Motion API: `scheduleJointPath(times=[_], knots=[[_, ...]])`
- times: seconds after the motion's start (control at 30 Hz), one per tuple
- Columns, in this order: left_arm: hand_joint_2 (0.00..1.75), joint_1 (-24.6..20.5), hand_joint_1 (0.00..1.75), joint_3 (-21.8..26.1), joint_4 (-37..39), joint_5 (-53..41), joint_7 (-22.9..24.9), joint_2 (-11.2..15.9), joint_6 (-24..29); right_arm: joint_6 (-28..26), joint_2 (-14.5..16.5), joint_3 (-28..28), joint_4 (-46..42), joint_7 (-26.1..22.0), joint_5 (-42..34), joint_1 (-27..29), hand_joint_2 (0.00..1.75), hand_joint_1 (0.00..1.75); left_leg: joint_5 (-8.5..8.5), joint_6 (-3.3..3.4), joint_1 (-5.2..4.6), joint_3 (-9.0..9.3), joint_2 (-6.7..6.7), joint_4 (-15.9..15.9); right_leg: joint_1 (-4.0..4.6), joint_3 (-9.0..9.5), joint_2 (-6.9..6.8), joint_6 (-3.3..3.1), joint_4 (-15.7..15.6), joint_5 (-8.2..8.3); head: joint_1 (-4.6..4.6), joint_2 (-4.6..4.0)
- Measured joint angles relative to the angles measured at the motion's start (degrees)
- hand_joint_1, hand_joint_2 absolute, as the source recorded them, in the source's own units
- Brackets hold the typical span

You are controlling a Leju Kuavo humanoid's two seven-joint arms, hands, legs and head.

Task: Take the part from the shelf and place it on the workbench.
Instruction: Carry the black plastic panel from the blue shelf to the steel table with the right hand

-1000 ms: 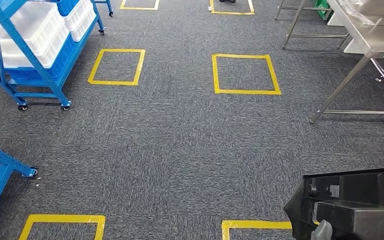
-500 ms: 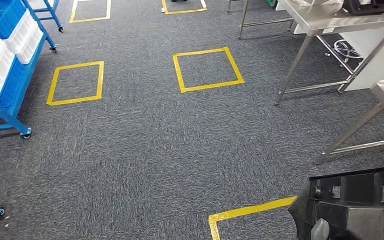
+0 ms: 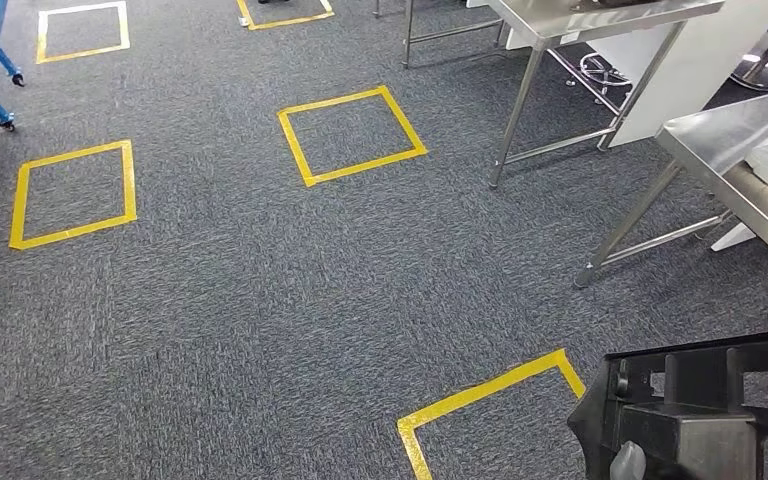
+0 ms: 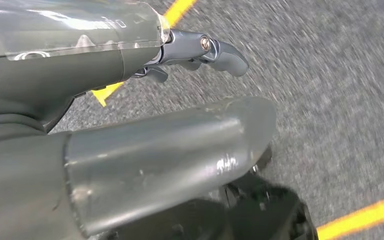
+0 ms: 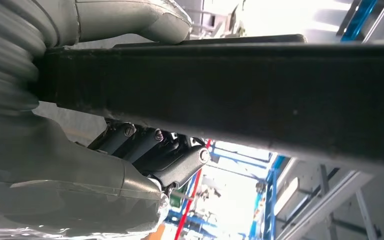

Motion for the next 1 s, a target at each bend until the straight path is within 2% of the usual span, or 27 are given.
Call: scheduleJointPath(times=[0.07, 0.1, 0.17, 0.2, 0.23, 0.27, 0.3, 0.33, 0.37, 0.4, 0.43, 0.47, 0.5, 0.53, 0.57, 0.6, 0.63, 0.67, 0.7, 0.73, 0.77, 0.83, 0.87, 0.9, 0.93, 0.97, 1.0], knots=[[0.00, -0.01, 0.00, 0.07, 0.00, -0.17, 0.00, -0.05, -0.06, 0.02, -0.08, 0.06, 0.02, 0.00, 0.01, -0.08, 1.75, 1.75, -0.45, -0.50, -0.21, 0.40, 1.19, 0.04, 0.60, 3.57, -2.36, -0.59, -6.80, 2.29, -0.02, 0.00], [0.00, -0.04, 0.00, 0.08, 0.00, -0.19, -0.01, -0.07, -0.08, 0.03, -0.10, 0.11, 0.03, -0.01, 0.01, -0.10, 1.75, 1.75, -0.65, -0.81, -0.31, 0.57, 1.74, 0.04, 0.89, 4.33, -3.02, -0.89, -8.38, 2.51, -0.03, 0.00], [0.00, -0.29, 0.00, 0.11, 0.00, -0.19, -0.01, -0.09, -0.12, 0.03, -0.13, 0.20, 0.03, -0.02, 0.02, -0.01, 1.75, 1.75, -0.92, -1.37, -0.41, 1.08, 2.94, -0.15, 1.13, 4.34, -2.04, -1.42, -8.86, 2.41, -0.06, 0.00], [0.00, -0.45, 0.00, 0.12, 0.00, -0.19, -0.01, -0.09, -0.14, 0.03, -0.13, 0.22, 0.03, -0.02, 0.02, 0.08, 1.75, 1.75, -1.17, -1.66, -0.33, 1.36, 2.85, -0.06, 1.00, 4.44, -1.38, -1.70, -9.14, 2.56, -0.06, 0.00], [0.00, -0.54, 0.00, 0.13, 0.00, -0.19, -0.01, -0.09, -0.15, 0.03, -0.13, 0.27, 0.03, -0.03, 0.02, 0.12, 1.75, 1.75, -1.81, -1.91, -0.23, 1.32, 1.78, 0.60, 0.82, 4.58, -0.70, -2.05, -9.44, 2.76, -0.14, 0.00], [0.00, -0.56, 0.00, 0.13, 0.00, -0.19, -0.02, -0.09, -0.17, 0.03, -0.13, 0.33, 0.04, -0.03, 0.02, 0.11, 1.75, 1.75, -3.06, -2.11, -0.14, 0.67, 0.16, 2.39, 0.61, 4.71, -0.04, -2.41, -9.73, 2.99, -0.26, 0.00], [0.00, -0.53, 0.00, 0.14, 0.00, -0.19, -0.03, -0.08, -0.17, 0.03, -0.13, 0.39, 0.04, -0.03, 0.02, 0.10, 1.75, 1.75, -4.79, -2.23, 0.01, -0.70, -1.79, 5.36, 0.47, 4.79, 0.58, -2.67, -9.87, 3.13, -0.41, 0.00], [0.00, -0.44, 0.00, 0.14, 0.00, -0.21, -0.03, -0.07, -0.19, 0.03, -0.13, 0.45, 0.05, -0.03, 0.03, 0.06, 1.75, 1.75, -6.68, -2.30, 0.05, -2.56, -3.15, 9.17, 0.46, 4.75, 1.28, -2.86, -9.87, 3.17, -0.54, 0.00], [0.00, -0.34, 0.00, 0.15, 0.00, -0.23, -0.02, -0.07, -0.20, 0.03, -0.13, 0.46, 0.06, -0.02, 0.04, 0.05, 1.75, 1.75, -8.12, -2.36, 0.07, -4.46, -3.69, 12.92, 0.49, 4.72, 2.06, -2.94, -9.82, 3.16, -0.61, 0.00], [0.00, -0.21, 0.00, 0.15, 0.00, -0.26, -0.01, -0.07, -0.20, 0.02, -0.14, 0.47, 0.08, -0.02, 0.07, 0.07, 1.75, 1.75, -8.57, -2.44, 0.08, -5.84, -3.85, 15.41, 0.50, 4.73, 2.92, -2.96, -9.74, 3.14, -0.62, 0.00], [0.00, -0.07, 0.00, 0.16, 0.00, -0.30, 0.00, -0.06, -0.21, 0.02, -0.14, 0.48, 0.10, -0.02, 0.11, 0.08, 1.75, 1.75, -7.78, -2.50, 0.11, -6.34, -3.91, 15.83, 0.48, 4.75, 3.85, -2.92, -9.61, 3.09, -0.62, 0.00], [0.00, 0.00, 0.00, 0.16, 0.00, -0.31, 0.00, -0.04, -0.21, 0.01, -0.15, 0.50, 0.13, -0.02, 0.16, 0.09, 1.75, 1.75, -5.85, -2.52, 0.17, -5.78, -4.12, 13.88, 0.43, 4.78, 4.81, -2.81, -9.39, 2.99, -0.63, 0.00], [0.00, 0.05, 0.00, 0.17, 0.00, -0.33, 0.00, -0.01, -0.21, 0.01, -0.15, 0.55, 0.15, -0.02, 0.21, 0.10, 1.75, 1.75, -3.43, -2.51, 0.30, -4.49, -4.87, 10.32, 0.35, 4.77, 5.72, -2.64, -9.10, 2.84, -0.64, 0.00], [0.00, 0.09, 0.00, 0.19, 0.00, -0.34, 0.00, 0.02, -0.21, 0.01, -0.15, 0.63, 0.16, -0.02, 0.24, 0.09, 1.75, 1.75, -1.71, -2.47, 0.45, -3.06, -6.43, 6.64, 0.33, 4.65, 6.53, -2.38, -8.73, 2.66, -0.66, 0.00], [0.00, 0.11, 0.00, 0.21, 0.00, -0.34, -0.01, 0.03, -0.21, 0.01, -0.15, 0.72, 0.17, -0.01, 0.28, 0.10, 1.75, 1.75, -0.63, -2.31, 0.57, -1.96, -7.85, 3.79, 0.30, 4.43, 7.32, -2.08, -8.35, 2.50, -0.67, 0.00], [0.00, 0.12, 0.00, 0.24, 0.00, -0.37, -0.01, 0.03, -0.22, 0.02, -0.15, 0.81, 0.18, -0.01, 0.34, 0.12, 1.75, 1.75, -0.35, -2.10, 0.62, -1.41, -8.93, 2.27, 0.28, 4.18, 7.97, -1.76, -8.08, 2.44, -0.65, 0.00], [0.00, 0.08, 0.00, 0.26, 0.00, -0.41, -0.02, 0.03, -0.22, 0.02, -0.16, 0.88, 0.19, -0.01, 0.43, 0.17, 1.75, 1.75, -0.59, -1.79, 0.54, -1.25, -9.33, 1.87, 0.23, 3.93, 8.63, -1.40, -7.98, 2.49, -0.65, 0.00], [0.00, 0.00, 0.00, 0.29, 0.00, -0.48, -0.03, 0.03, -0.23, 0.02, -0.16, 0.92, 0.18, -0.01, 0.51, 0.24, 1.75, 1.75, -0.44, -1.41, 0.42, -1.16, -8.70, 1.72, 0.12, 3.71, 9.34, -1.01, -8.04, 2.64, -0.62, 0.00], [0.00, -0.08, 0.00, 0.32, 0.00, -0.57, -0.03, 0.02, -0.23, 0.01, -0.17, 0.95, 0.17, -0.01, 0.58, 0.33, 1.75, 1.75, -0.24, -0.97, 0.42, -1.04, -7.90, 1.49, 0.01, 3.59, 9.42, -0.67, -8.02, 2.70, -0.60, 0.00], [0.00, -0.13, 0.00, 0.35, 0.00, -0.65, -0.05, 0.02, -0.23, -0.01, -0.17, 0.96, 0.16, -0.01, 0.61, 0.40, 1.75, 1.75, -0.04, -0.52, 0.43, -0.89, -7.12, 1.18, 0.02, 3.33, 8.44, -0.36, -7.60, 2.39, -0.52, 0.00], [0.00, -0.10, 0.00, 0.40, 0.00, -0.73, -0.08, 0.01, -0.23, -0.04, -0.19, 0.96, 0.16, -0.02, 0.62, 0.41, 1.75, 1.75, 0.18, -0.12, 0.48, -0.78, -6.28, 0.85, 0.10, 2.64, 6.76, -0.08, -6.23, 1.45, -0.30, 0.00], [0.00, 0.04, 0.00, 0.49, 0.00, -0.87, -0.12, 0.01, -0.22, -0.08, -0.21, 0.97, 0.16, -0.02, 0.66, 0.35, 1.75, 1.75, 0.35, 0.36, 0.46, -0.77, -4.59, 0.48, 0.23, -0.26, 2.92, 0.35, -0.27, -1.96, 0.13, 0.00], [0.00, 0.11, 0.00, 0.54, 0.00, -0.93, -0.13, 0.02, -0.22, -0.08, -0.24, 0.97, 0.17, -0.02, 0.67, 0.33, 1.75, 1.75, 0.32, 0.44, 0.40, -0.81, -3.67, 0.47, 0.14, -2.13, 2.08, 0.54, 3.45, -3.62, 0.25, 0.00], [0.00, 0.16, 0.00, 0.56, 0.00, -0.99, -0.13, 0.03, -0.22, -0.08, -0.26, 0.97, 0.18, -0.01, 0.68, 0.35, 1.75, 1.75, 0.25, 0.45, 0.36, -0.83, -2.74, 0.48, 0.04, -3.52, 1.74, 0.68, 6.20, -4.46, 0.25, 0.00], [0.00, 0.17, 0.00, 0.57, 0.00, -1.03, -0.13, 0.03, -0.22, -0.08, -0.28, 0.97, 0.19, -0.01, 0.68, 0.38, 1.75, 1.75, 0.14, 0.44, 0.33, -0.78, -1.81, 0.49, -0.04, -3.98, 1.53, 0.75, 7.11, -4.21, 0.26, 0.00], [0.00, 0.13, 0.00, 0.59, 0.00, -1.04, -0.13, 0.03, -0.23, -0.08, -0.30, 0.97, 0.19, 0.00, 0.68, 0.39, 1.75, 1.75, 0.00, 0.38, 0.32, -0.66, -0.96, 0.49, -0.09, -3.27, 1.26, 0.73, 5.80, -2.95, 0.26, 0.00], [0.00, 0.06, 0.00, 0.59, 0.00, -1.10, -0.14, 0.02, -0.24, -0.08, -0.31, 0.97, 0.19, 0.00, 0.68, 0.40, 1.75, 1.75, -0.16, 0.29, 0.31, -0.46, -0.20, 0.48, -0.06, -1.50, 0.68, 0.60, 2.55, -1.02, 0.27, 0.00]])
